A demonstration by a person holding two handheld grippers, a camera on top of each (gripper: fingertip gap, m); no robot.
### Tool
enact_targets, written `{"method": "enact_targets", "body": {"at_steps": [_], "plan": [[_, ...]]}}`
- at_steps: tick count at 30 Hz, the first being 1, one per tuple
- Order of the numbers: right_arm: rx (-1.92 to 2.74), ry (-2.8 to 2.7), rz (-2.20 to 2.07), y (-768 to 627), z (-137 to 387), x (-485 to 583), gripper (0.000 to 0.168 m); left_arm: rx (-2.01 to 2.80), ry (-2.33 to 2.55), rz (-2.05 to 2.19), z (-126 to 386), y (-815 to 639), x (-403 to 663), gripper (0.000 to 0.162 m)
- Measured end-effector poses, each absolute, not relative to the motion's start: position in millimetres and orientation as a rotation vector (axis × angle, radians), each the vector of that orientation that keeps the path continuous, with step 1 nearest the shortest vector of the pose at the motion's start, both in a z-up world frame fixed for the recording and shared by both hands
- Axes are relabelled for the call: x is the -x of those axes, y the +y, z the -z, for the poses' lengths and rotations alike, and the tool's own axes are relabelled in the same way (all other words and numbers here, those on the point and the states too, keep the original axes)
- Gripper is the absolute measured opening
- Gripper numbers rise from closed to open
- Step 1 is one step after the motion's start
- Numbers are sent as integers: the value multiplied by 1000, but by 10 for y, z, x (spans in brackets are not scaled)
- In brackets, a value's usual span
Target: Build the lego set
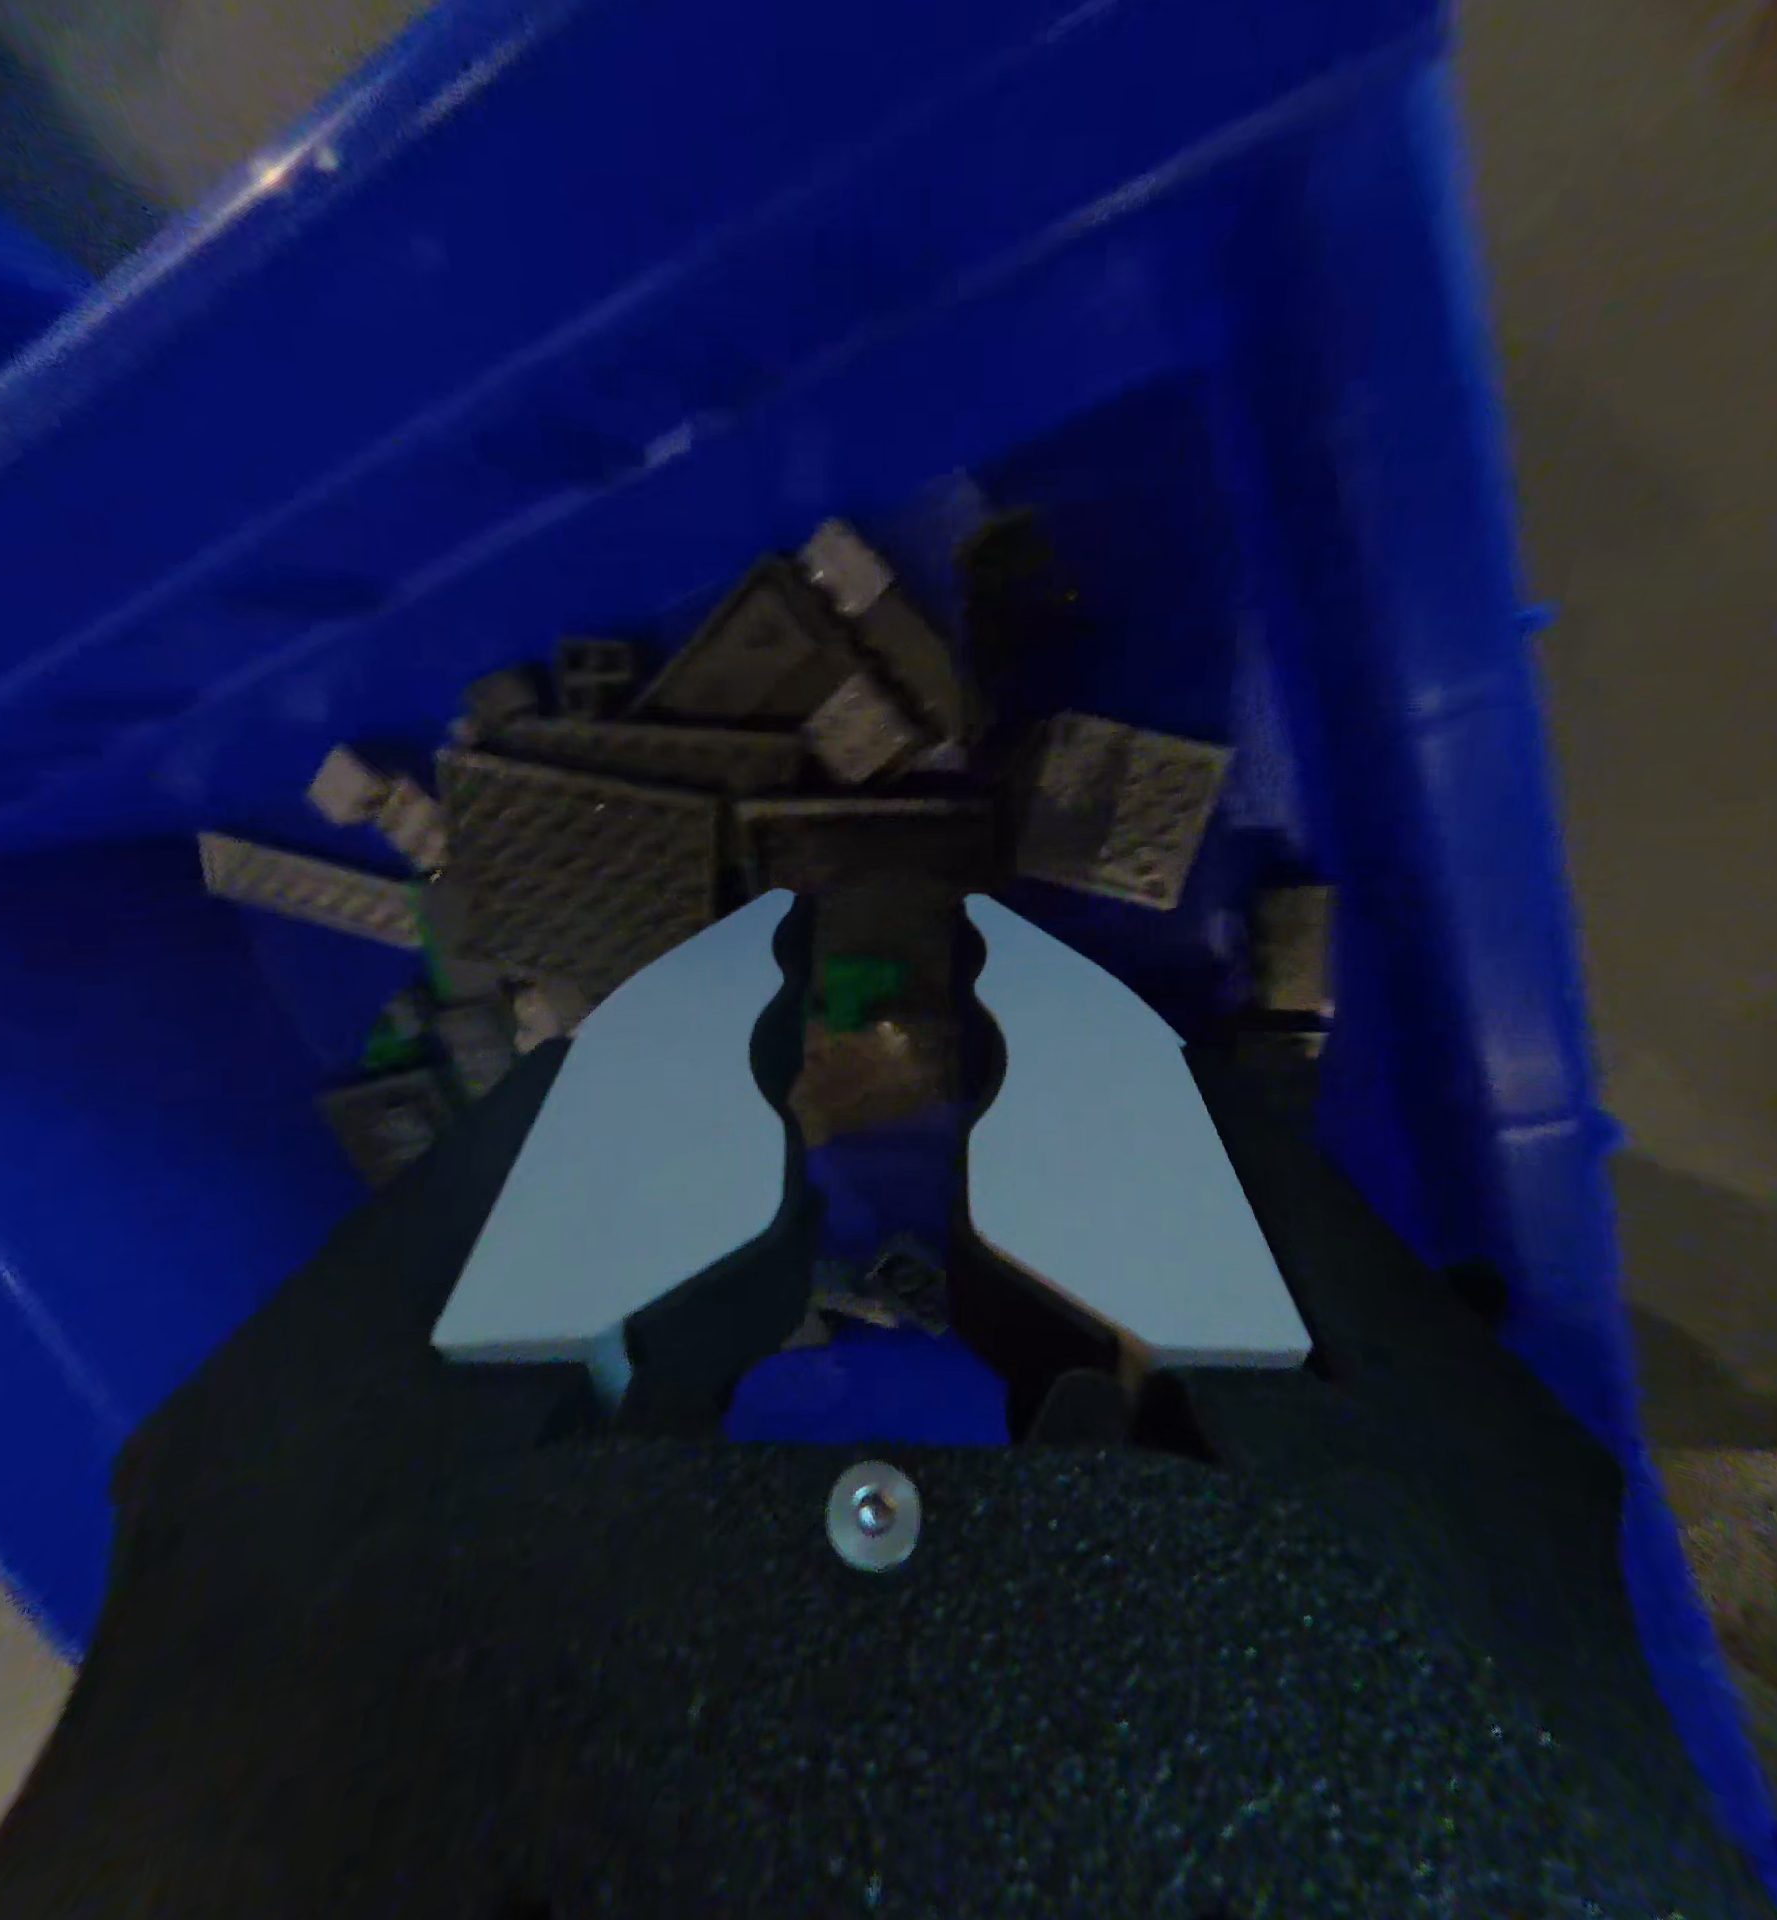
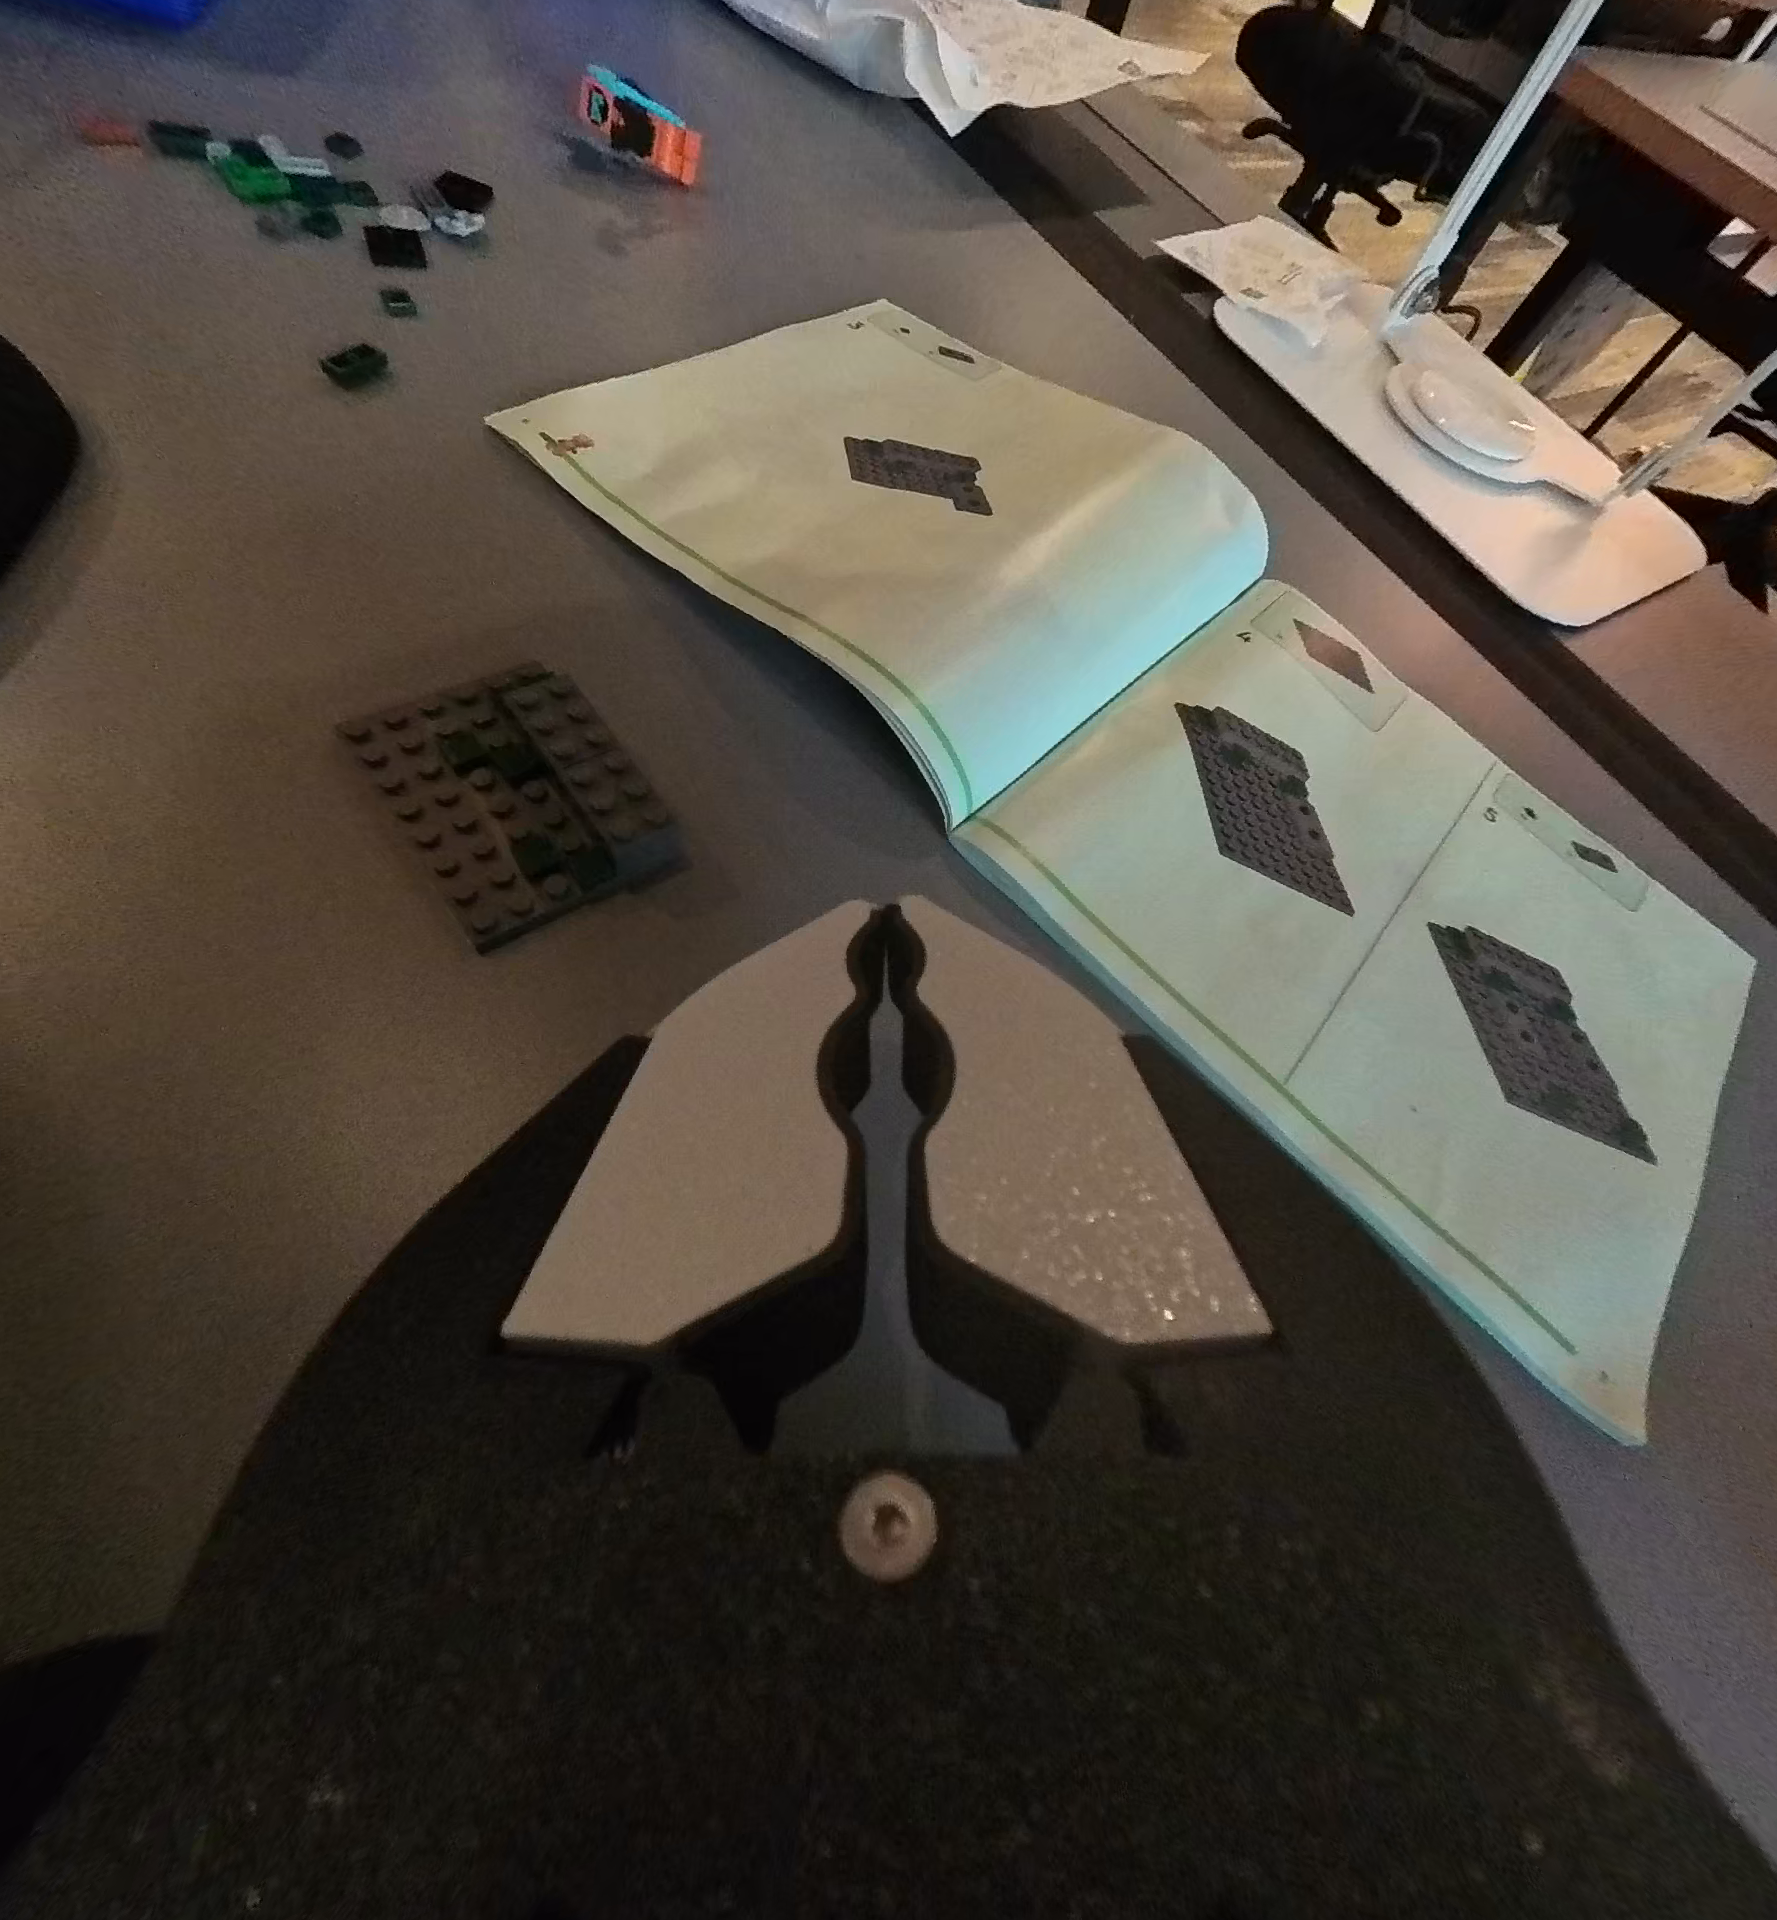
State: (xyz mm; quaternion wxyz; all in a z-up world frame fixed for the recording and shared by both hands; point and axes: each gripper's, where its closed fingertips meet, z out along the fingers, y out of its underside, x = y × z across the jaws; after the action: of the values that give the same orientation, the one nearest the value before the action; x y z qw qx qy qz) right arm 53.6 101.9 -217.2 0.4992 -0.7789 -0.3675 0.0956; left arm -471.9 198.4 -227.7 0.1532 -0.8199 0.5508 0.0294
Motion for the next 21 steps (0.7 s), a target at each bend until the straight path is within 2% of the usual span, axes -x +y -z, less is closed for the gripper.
{"method": "enact_targets", "body": {"at_steps": [11,21], "plan": [[1879,-883,-229,1005,2161,-565,0,2422,1558,65,2458,2026,4659,31],[1873,-883,-234,1007,2153,-567,0,2485,1520,160,2471,1981,4644,27]]}}
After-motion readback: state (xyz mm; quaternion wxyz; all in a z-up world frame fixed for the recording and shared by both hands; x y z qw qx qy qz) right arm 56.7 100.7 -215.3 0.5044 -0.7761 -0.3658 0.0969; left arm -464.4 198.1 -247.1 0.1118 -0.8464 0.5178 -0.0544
